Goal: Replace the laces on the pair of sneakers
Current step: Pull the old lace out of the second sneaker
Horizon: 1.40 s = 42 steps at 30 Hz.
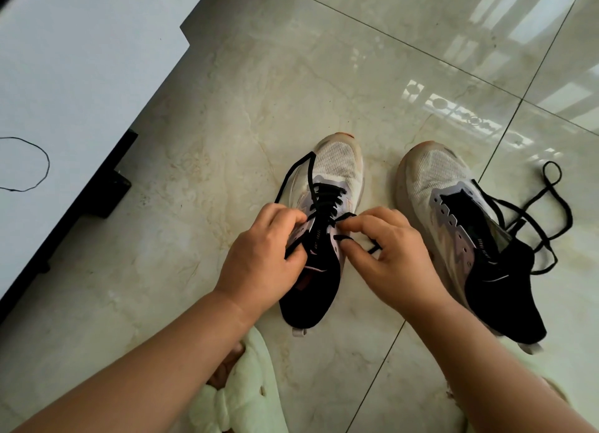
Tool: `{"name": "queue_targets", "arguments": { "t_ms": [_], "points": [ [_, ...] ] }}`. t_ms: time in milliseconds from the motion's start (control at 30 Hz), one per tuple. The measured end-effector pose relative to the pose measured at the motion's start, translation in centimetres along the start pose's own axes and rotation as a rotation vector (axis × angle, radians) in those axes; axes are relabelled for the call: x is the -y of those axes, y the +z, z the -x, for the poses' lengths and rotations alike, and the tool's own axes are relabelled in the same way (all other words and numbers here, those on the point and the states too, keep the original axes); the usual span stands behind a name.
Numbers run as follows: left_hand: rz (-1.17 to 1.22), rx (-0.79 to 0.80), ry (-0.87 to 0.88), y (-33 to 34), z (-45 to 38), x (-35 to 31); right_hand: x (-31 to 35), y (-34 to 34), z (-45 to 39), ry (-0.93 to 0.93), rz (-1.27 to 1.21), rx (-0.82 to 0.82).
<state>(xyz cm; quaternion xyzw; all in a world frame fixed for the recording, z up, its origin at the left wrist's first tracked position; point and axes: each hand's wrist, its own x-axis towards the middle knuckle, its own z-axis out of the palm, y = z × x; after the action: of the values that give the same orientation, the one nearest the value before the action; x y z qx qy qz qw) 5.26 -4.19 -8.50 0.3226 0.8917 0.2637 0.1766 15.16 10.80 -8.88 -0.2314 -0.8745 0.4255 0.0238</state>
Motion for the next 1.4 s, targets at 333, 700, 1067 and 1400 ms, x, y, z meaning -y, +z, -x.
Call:
{"name": "queue_targets", "arguments": {
  "t_ms": [333, 700, 1067, 1400],
  "points": [
    [0.012, 0.0, -0.006, 0.1, -0.1, -0.1, 1.2, 0.5, -1.1, -0.014, -0.027, 0.066],
    [0.002, -0.009, -0.008, 0.1, -0.1, -0.3, 0.4, -0.3, -0.5, -0.02, -0.09, 0.038],
    [0.003, -0.01, -0.007, 0.1, -0.1, -0.2, 1.1, -0.6, -1.9, 0.002, -0.017, -0.073],
    [0.019, -0.003, 0.007, 0.0, -0.2, -0.1, 1.9, 0.0, -3.5, 0.135, -0.015, 0.03]
  ]
}}
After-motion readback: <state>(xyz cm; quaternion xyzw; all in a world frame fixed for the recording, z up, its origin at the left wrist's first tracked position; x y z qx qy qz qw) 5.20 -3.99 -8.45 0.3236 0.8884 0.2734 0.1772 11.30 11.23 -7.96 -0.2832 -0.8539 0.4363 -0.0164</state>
